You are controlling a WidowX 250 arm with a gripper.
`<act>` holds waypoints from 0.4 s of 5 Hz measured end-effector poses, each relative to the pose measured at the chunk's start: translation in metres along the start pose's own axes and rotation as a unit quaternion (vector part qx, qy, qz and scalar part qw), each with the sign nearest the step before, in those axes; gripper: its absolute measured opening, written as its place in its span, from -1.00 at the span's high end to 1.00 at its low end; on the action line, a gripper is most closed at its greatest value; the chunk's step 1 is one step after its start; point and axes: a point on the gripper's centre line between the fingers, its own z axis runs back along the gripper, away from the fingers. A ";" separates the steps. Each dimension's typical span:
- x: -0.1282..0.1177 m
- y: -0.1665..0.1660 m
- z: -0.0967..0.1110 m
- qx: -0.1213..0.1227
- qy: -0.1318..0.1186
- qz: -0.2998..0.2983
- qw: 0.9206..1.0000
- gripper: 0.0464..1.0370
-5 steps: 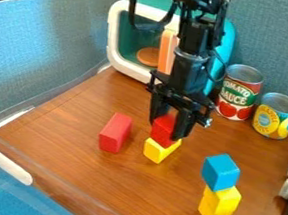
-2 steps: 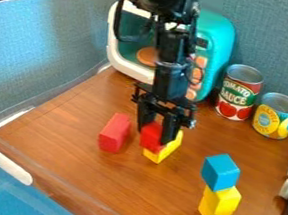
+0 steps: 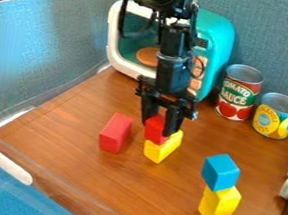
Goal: Take the red cube off the tower and place it on the yellow rectangular block
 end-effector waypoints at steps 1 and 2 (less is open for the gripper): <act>0.004 -0.004 -0.007 0.001 0.008 -0.010 1.000 -0.09; 0.011 -0.006 -0.008 0.007 0.007 -0.013 1.000 -0.09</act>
